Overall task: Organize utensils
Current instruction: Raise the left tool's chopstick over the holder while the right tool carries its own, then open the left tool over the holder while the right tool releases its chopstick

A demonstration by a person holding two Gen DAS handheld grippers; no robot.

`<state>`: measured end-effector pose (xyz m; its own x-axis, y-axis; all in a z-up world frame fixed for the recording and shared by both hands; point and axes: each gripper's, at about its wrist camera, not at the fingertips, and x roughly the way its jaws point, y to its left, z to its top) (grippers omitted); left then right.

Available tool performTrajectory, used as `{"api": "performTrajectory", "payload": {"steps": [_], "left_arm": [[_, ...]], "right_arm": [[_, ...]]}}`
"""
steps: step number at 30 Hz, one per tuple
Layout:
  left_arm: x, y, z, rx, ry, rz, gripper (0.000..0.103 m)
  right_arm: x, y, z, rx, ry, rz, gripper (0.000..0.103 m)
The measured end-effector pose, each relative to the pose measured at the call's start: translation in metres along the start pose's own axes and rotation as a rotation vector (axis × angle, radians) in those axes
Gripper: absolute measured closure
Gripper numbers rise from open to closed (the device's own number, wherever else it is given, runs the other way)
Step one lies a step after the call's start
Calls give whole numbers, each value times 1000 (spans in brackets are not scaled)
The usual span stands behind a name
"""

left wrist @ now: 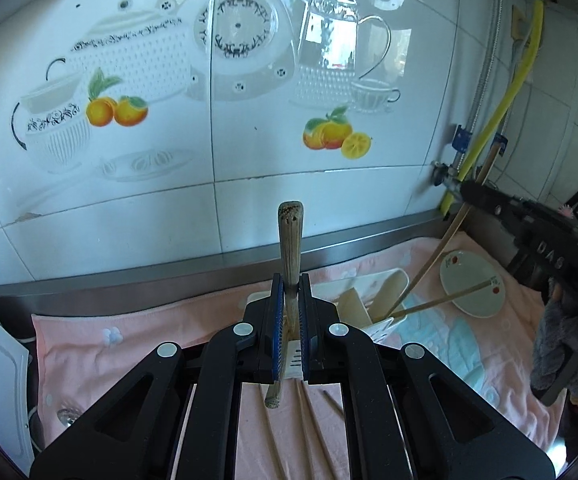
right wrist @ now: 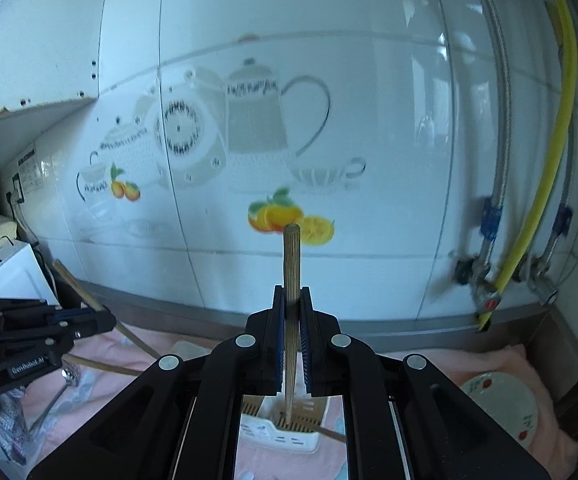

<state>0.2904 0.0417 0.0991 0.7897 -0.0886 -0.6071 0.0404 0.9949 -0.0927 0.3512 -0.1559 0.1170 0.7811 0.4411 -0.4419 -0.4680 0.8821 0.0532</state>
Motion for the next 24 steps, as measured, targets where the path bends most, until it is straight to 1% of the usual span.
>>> {"api": "performTrajectory", "payload": {"steps": [7, 13, 19, 21, 23, 24], "left_arm": [[12, 2, -3, -2, 33, 4, 96], [19, 2, -5, -1, 54, 11, 95], [24, 4, -6, -5, 62, 28, 94], [24, 5, -5, -11, 56, 27, 93], [20, 7, -4, -16, 48, 23, 84], [18, 6, -4, -17, 42, 30, 75]], "right_arm": [[20, 0, -23, -6, 59, -2, 96], [29, -4, -36, 0, 94, -3, 96], [28, -5, -37, -6, 98, -8, 94], [25, -6, -36, -5, 92, -13, 90], [21, -6, -34, -8, 82, -19, 84], [18, -6, -33, -12, 77, -25, 82]]}}
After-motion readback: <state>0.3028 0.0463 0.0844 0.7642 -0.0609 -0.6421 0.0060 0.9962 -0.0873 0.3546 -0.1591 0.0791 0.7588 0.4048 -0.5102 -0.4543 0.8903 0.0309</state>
